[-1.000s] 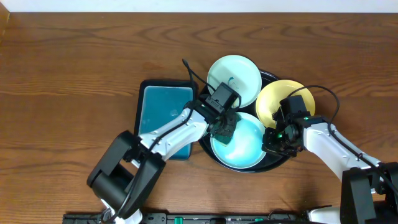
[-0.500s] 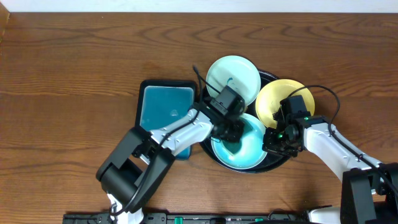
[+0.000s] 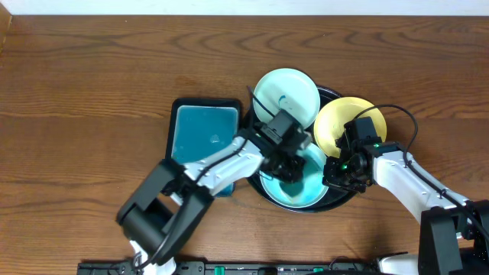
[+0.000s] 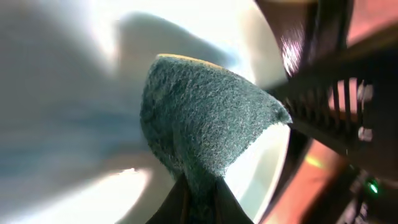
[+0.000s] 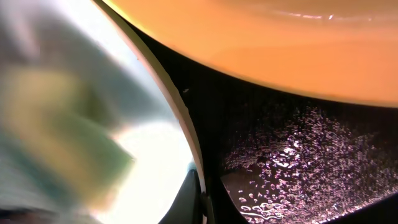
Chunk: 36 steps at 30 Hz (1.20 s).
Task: Clean dirty plates on tray and stack at the side
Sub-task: 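Scrub the plate surface again with the sponge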
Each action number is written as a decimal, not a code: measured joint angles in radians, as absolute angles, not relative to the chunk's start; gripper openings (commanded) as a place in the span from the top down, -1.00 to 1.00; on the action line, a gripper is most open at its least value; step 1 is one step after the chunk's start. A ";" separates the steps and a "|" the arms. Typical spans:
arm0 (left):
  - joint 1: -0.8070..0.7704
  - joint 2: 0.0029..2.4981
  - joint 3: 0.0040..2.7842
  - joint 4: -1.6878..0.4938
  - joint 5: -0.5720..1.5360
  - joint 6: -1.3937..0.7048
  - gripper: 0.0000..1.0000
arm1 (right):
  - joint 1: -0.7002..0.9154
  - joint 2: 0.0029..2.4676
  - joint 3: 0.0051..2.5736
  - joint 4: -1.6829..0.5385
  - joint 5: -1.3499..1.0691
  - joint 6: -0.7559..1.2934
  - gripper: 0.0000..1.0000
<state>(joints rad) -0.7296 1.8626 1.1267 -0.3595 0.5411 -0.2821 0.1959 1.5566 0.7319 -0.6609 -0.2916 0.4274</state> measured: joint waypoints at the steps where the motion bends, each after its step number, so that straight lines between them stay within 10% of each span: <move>1: -0.713 1.840 1.125 -0.359 0.505 -0.280 0.85 | 0.196 1.557 0.732 -0.661 -0.292 0.427 0.98; 36: -0.731 1.924 1.124 -0.205 0.497 -0.227 0.85 | 0.196 1.556 0.732 -0.668 -0.291 0.427 0.98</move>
<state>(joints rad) -0.7307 1.9236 1.1240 -0.2047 0.4973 -0.2272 0.1959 1.5562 0.7322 -0.6682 -0.2913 0.4271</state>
